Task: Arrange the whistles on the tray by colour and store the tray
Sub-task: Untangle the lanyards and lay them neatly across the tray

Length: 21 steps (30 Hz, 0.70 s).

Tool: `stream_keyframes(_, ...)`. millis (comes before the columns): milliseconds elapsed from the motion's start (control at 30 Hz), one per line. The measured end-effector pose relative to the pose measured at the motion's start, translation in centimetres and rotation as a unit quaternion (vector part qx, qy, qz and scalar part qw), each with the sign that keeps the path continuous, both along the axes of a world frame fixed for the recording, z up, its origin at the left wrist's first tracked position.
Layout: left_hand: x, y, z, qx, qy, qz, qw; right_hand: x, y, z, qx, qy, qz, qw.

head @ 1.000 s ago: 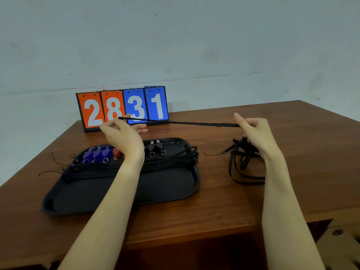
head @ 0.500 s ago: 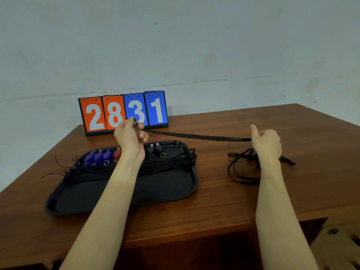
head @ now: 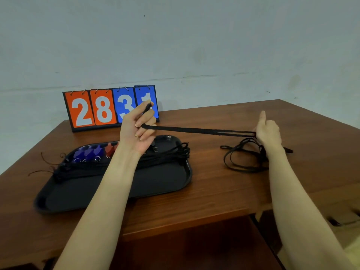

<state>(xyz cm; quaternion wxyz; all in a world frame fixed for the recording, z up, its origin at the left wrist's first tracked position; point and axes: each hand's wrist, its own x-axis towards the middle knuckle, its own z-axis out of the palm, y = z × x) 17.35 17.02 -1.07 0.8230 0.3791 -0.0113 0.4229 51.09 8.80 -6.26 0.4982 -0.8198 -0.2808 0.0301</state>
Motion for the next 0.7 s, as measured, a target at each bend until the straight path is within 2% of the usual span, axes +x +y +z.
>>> stream_keyframes(133,0.0,-0.7,0.4,0.017,-0.037,-0.04,0.998,1.1,-0.4,-0.2,-0.028,-0.049,0.083,0.995)
stream_keyframes(200,0.1,-0.9,0.6,0.024,-0.037,-0.031,0.999,1.8,-0.7,-0.6,-0.035,-0.073,0.09,0.993)
stream_keyframes(367,-0.6,-0.4,0.6,-0.011,-0.081,-0.039,0.996,2.6,-1.4,-1.4,-0.019,-0.054,0.02,0.998)
stream_keyframes(433,-0.8,-0.3,0.6,-0.01,-0.074,-0.028,0.997,2.7,-1.5,-1.4,-0.016,-0.046,-0.005,0.999)
stream_keyframes(600,-0.7,-0.5,0.4,-0.007,-0.124,-0.107,0.986,2.5,-1.3,-0.7,-0.082,-0.065,-0.029,0.994)
stream_keyframes(700,-0.7,-0.4,0.4,0.009,-0.122,-0.112,0.986,2.4,-0.8,-0.3,-0.093,-0.085,-0.047,0.991)
